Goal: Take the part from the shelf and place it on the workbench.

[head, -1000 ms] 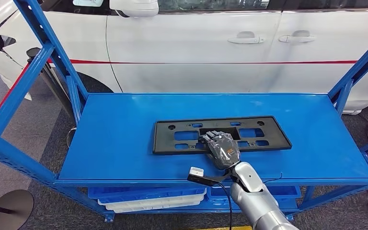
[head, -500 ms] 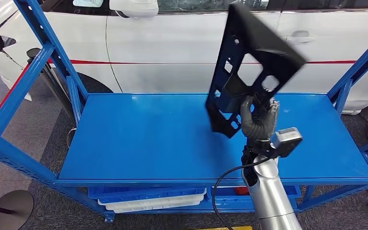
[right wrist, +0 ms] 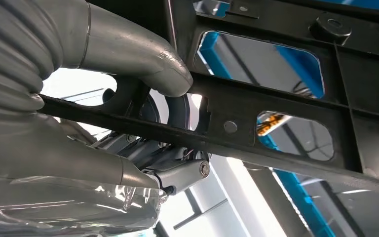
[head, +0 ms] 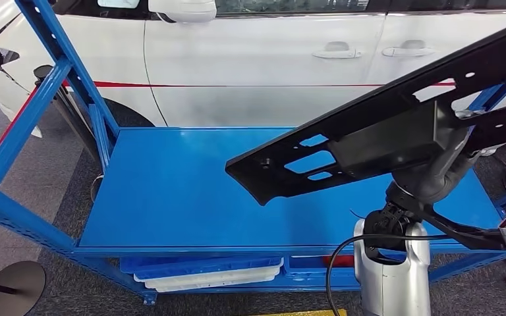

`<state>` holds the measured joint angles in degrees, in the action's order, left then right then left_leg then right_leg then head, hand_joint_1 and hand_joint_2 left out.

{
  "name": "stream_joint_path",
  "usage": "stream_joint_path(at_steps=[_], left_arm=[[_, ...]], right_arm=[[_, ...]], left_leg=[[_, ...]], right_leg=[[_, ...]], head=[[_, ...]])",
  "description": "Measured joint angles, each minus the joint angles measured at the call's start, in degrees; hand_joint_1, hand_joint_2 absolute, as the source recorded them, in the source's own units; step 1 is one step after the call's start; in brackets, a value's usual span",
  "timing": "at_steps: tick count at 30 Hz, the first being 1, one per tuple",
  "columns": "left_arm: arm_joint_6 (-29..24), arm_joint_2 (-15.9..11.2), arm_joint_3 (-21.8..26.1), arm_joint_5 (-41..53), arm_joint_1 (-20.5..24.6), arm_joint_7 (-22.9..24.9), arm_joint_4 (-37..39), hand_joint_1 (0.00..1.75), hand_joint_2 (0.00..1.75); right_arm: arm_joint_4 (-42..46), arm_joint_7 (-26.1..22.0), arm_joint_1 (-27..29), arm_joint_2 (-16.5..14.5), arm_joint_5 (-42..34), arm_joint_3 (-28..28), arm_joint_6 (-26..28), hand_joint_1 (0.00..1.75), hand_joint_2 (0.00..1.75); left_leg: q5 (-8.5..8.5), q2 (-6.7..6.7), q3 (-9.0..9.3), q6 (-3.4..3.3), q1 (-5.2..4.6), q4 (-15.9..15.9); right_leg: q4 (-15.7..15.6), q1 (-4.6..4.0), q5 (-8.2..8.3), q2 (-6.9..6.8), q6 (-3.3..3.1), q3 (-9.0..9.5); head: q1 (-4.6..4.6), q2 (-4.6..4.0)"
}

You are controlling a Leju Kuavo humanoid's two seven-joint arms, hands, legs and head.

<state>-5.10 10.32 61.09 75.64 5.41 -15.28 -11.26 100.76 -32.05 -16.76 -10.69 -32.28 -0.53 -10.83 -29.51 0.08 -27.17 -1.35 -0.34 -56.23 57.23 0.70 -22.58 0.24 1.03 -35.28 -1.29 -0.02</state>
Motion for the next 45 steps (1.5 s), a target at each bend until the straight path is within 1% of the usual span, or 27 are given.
stream_joint_path(at_steps=[2,6,10,12,16,21,26,29,30,31,32,33,34,35,36,37,38,39,40,41,42,43,44,45], left_arm=[[1.77,0.01,0.49,-0.64,0.01,-0.62,0.0,0.0,0.0],[0.56,0.02,1.11,-1.26,-0.1,0.8,0.0,0.0,0.0],[-0.37,0.02,1.97,-2.16,0.06,6.88,0.0,0.0,0.0],[-0.17,0.03,2.6,-2.97,0.12,8.43,0.0,0.0,0.0],[0.02,0.22,3.23,-2.65,0.14,7.84,0.0,0.0,0.0],[0.53,0.3,3.23,-1.8,0.21,8.72,0.0,0.0,0.0],[1.12,0.33,3.23,-1.36,0.21,9.09,0.0,0.0,0.0],[1.31,0.35,3.23,-1.19,0.21,9.3,0.0,0.0,0.0],[1.46,0.39,3.23,-1.06,0.21,9.44,0.01,0.0,0.0],[1.65,0.44,3.23,-0.89,0.24,9.62,0.01,0.0,0.0],[1.86,0.51,3.22,-0.71,0.3,9.78,0.02,0.0,0.0],[2.06,0.57,3.22,-0.58,0.36,9.9,0.02,0.0,0.0],[2.27,0.6,3.21,-0.48,0.41,9.98,0.02,0.0,0.0],[2.45,0.61,3.21,-0.43,0.42,10.04,0.02,0.0,0.0],[2.63,0.61,3.21,-0.42,0.41,10.06,0.02,0.0,0.0],[2.84,0.61,3.21,-0.41,0.4,10.08,0.02,0.0,0.0],[3.03,0.63,3.21,-0.41,0.39,10.1,0.02,0.0,0.0],[3.22,0.66,3.21,-0.42,0.4,10.1,0.02,0.0,0.0],[3.36,0.7,3.21,-0.42,0.42,10.1,0.02,0.0,0.0],[3.44,0.77,3.21,-0.42,0.46,10.1,0.02,0.0,0.0],[3.47,0.83,3.21,-0.42,0.51,10.1,0.02,0.0,0.0],[3.49,0.88,3.21,-0.41,0.55,10.09,0.02,0.0,0.0],[3.49,0.93,3.21,-0.41,0.57,10.08,0.02,0.0,0.0],[3.49,0.96,3.21,-0.41,0.57,10.08,0.02,0.0,0.0]], right_arm=[[0.27,0.29,-0.02,-0.47,-0.23,0.33,-0.61,1.75,1.75],[0.51,0.62,-0.11,-1.35,-0.37,0.64,-1.77,1.75,1.75],[0.65,2.06,-0.52,-2.04,-0.66,0.67,-2.14,1.75,1.75],[0.64,2.71,-0.9,-2.36,-0.62,0.67,-2.08,1.75,1.75],[0.64,2.78,-1.13,-2.71,0.03,0.67,-1.74,1.75,1.75],[0.65,2.32,-1.11,-3.14,0.47,0.65,-1.39,1.75,1.75],[0.9,2.03,-0.97,-3.42,0.49,0.62,-1.24,1.75,1.75],[1.24,1.57,-0.79,-3.5,0.84,0.62,-1.2,1.75,1.75],[1.52,1.33,-0.65,-3.53,1.08,0.61,-1.2,1.75,1.75],[1.87,1.09,-0.45,-3.57,1.31,0.61,-1.2,1.75,1.75],[2.28,0.9,-0.25,-3.59,1.47,0.6,-1.21,1.75,1.75],[2.63,0.77,-0.05,-3.61,1.55,0.6,-1.21,1.75,1.75],[2.86,0.66,0.21,-3.61,1.59,0.6,-1.22,1.75,1.75],[3.0,0.57,0.54,-3.6,1.61,0.6,-1.26,1.75,1.75],[3.04,0.44,0.92,-3.59,1.65,0.6,-1.32,1.75,1.75],[3.04,0.26,1.3,-3.59,1.7,0.6,-1.41,1.75,1.75],[3.04,-0.01,1.56,-3.58,1.8,0.6,-1.53,1.75,1.75],[3.03,-0.3,1.69,-3.58,1.94,0.6,-1.64,1.75,1.75],[3.03,-0.55,1.71,-3.58,2.1,0.6,-1.73,1.75,1.75],[3.02,-0.77,1.69,-3.58,2.24,0.6,-1.79,1.75,1.75],[3.02,-0.89,1.69,-3.58,2.32,0.6,-1.81,1.75,1.75],[3.02,-0.95,1.7,-3.57,2.37,0.6,-1.81,1.75,1.75],[3.02,-0.98,1.71,-3.56,2.38,0.6,-1.81,1.75,1.75],[3.03,-1.01,1.71,-3.55,2.39,0.6,-1.82,1.75,1.75]], left_leg=[[0.0,0.02,0.01,0.0,0.0,0.0],[0.01,-0.02,0.0,0.0,0.0,-0.01],[0.01,-0.04,-0.01,0.01,0.01,0.0],[0.02,-0.04,-0.02,0.02,0.01,0.0],[0.04,-0.09,-0.04,0.05,-0.01,-0.03],[0.03,-0.09,-0.1,0.04,-0.08,-0.18],[0.02,-0.1,-0.39,-0.04,-0.1,-0.56],[0.23,-0.14,-0.64,-0.32,-0.2,-0.94],[0.54,-0.14,-0.71,-0.53,-0.12,-0.89],[0.97,-0.06,-0.8,-0.79,0.02,-0.74],[1.44,0.03,-1.01,-1.1,0.19,-0.56],[1.9,0.14,-1.37,-1.38,0.36,-0.37],[2.23,0.24,-1.84,-1.58,0.4,-0.35],[2.5,0.28,-2.38,-1.68,0.38,-0.43],[2.73,0.31,-2.89,-1.66,0.35,-0.56],[2.92,0.32,-3.38,-1.59,0.33,-0.73],[3.06,0.32,-3.83,-1.49,0.33,-0.97],[3.15,0.31,-4.22,-1.39,0.33,-1.27],[3.19,0.29,-4.58,-1.26,0.34,-1.63],[3.25,0.27,-4.94,-1.06,0.3,-1.96],[3.36,0.24,-5.24,-0.77,0.26,-2.18],[3.53,0.22,-5.49,-0.41,0.23,-2.3],[3.78,0.2,-5.69,-0.01,0.23,-2.3],[4.05,0.17,-5.8,0.4,0.23,-2.26]], right_leg=[[0.0,-0.01,0.0,0.03,0.0,0.0],[0.0,-0.02,0.0,-0.02,0.0,0.0],[0.05,-0.02,0.0,-0.02,0.0,-0.03],[0.07,-0.02,0.0,-0.04,-0.01,-0.04],[0.07,0.0,0.01,-0.06,0.0,-0.05],[0.05,0.06,0.06,-0.07,0.05,-0.06],[0.05,0.2,0.23,-0.11,0.31,-0.14],[-0.02,0.31,0.62,-0.15,0.64,-0.19],[-0.06,0.26,0.78,-0.15,0.8,-0.24],[0.11,0.26,0.54,-0.14,0.95,-0.42],[0.99,0.23,-0.46,-0.13,1.08,-0.89],[3.08,0.22,-2.31,-0.12,1.21,-1.8],[6.47,0.28,-4.78,-0.13,1.31,-3.13],[10.58,0.3,-7.24,-0.15,1.41,-4.61],[14.36,0.33,-9.02,-0.16,1.49,-5.83],[16.58,0.35,-9.74,-0.16,1.51,-6.27],[16.52,0.37,-9.31,-0.17,1.47,-5.56],[14.22,0.4,-8.02,-0.18,1.35,-3.75],[10.18,0.42,-6.58,-0.18,1.14,-1.15],[6.25,0.36,-5.65,-0.16,0.88,1.29],[3.31,0.21,-5.05,-0.14,0.6,2.96],[1.63,0.05,-4.93,-0.12,0.33,3.76],[1.37,-0.14,-4.9,-0.1,0.09,3.74],[1.25,-0.21,-4.54,-0.12,-0.23,3.49]], head=[[0.0,0.0],[0.0,0.0],[0.0,0.0],[0.0,0.0],[0.0,0.0],[0.0,0.01],[0.0,0.0],[0.0,0.0],[0.0,0.0],[0.0,0.0],[0.01,0.0],[0.01,0.0],[0.01,0.0],[0.01,0.0],[0.0,0.0],[0.0,0.0],[0.0,0.0],[0.0,0.0],[0.0,0.0],[0.0,0.01],[0.0,0.01],[0.0,0.01],[0.0,0.01],[0.0,0.0]])
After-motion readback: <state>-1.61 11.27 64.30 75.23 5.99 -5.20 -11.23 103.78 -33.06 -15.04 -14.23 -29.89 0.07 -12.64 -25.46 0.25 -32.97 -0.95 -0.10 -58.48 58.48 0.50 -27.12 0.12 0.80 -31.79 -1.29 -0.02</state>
